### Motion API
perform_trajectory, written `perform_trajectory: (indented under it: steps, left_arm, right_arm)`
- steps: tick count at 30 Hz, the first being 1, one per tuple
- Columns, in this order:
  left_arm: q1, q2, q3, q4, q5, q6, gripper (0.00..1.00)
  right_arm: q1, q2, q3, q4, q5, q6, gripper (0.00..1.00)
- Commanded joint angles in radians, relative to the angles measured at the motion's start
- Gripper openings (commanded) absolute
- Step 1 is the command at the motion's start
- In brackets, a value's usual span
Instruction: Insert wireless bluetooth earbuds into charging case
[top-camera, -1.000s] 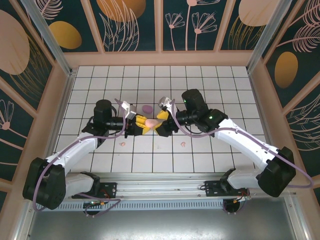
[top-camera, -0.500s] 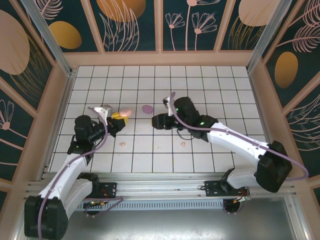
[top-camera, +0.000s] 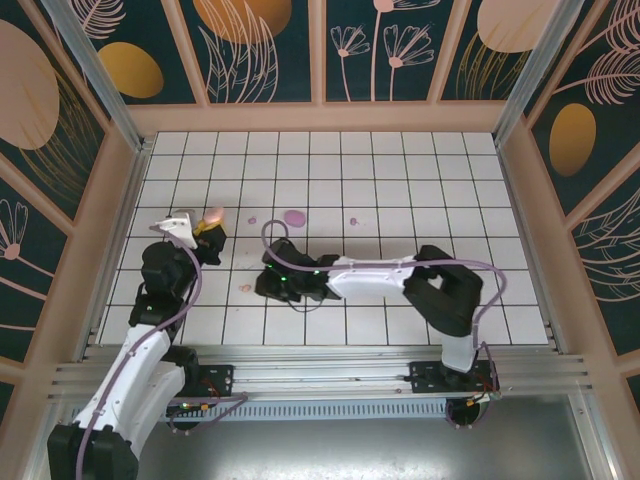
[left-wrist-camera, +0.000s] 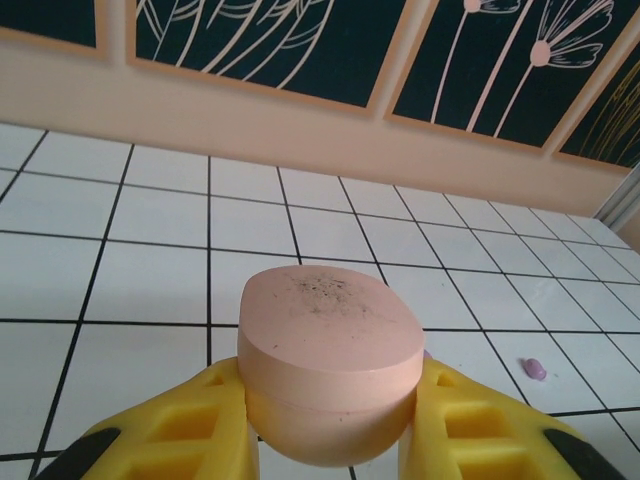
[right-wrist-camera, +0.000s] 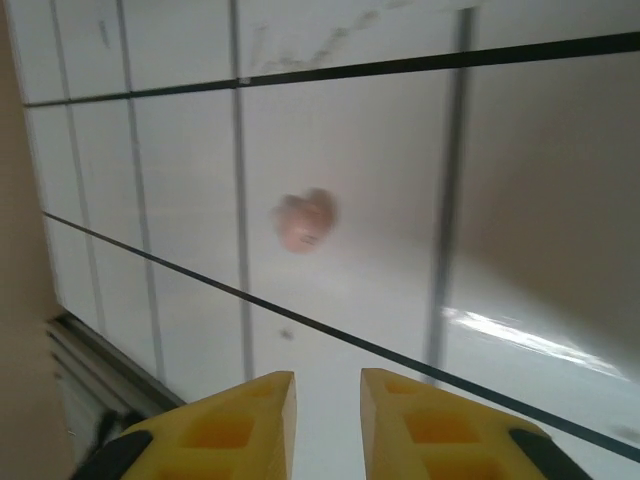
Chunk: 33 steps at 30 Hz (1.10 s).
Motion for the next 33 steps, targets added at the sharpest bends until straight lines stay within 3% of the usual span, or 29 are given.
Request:
perform_trajectory:
  steps: [1, 5, 8, 17, 24, 33]
  left_arm:
    - [0.01, 0.042, 0.07, 0.078, 0.012, -0.056, 0.0]
    - [0.01, 0.081, 0.108, 0.101, 0.036, -0.062, 0.0]
    - [0.011, 0.091, 0.128, 0.1, 0.031, -0.047, 0.0]
    - [0.01, 0.137, 0.161, 0.127, 0.033, -0.026, 0.0]
    - [0.01, 0.135, 0.167, 0.112, 0.033, -0.004, 0.0]
    - [0.01, 0.129, 0.17, 0.101, 0.044, 0.008, 0.0]
  right_arm:
    - [0.028, 0.082, 0.128, -0.036, 0.022, 0.103, 0.27]
    - [0.04, 0.142, 0.216, -0.126, 0.067, 0.157, 0.39]
    - [0.04, 0.164, 0.262, -0.187, 0.101, 0.181, 0.42]
    - [0.06, 0.246, 0.346, -0.222, 0.107, 0.25, 0.36]
    - [0.067, 0.26, 0.381, -0.267, 0.161, 0.277, 0.4]
    - [0.065, 0.295, 0.384, -0.257, 0.143, 0.304, 0.39]
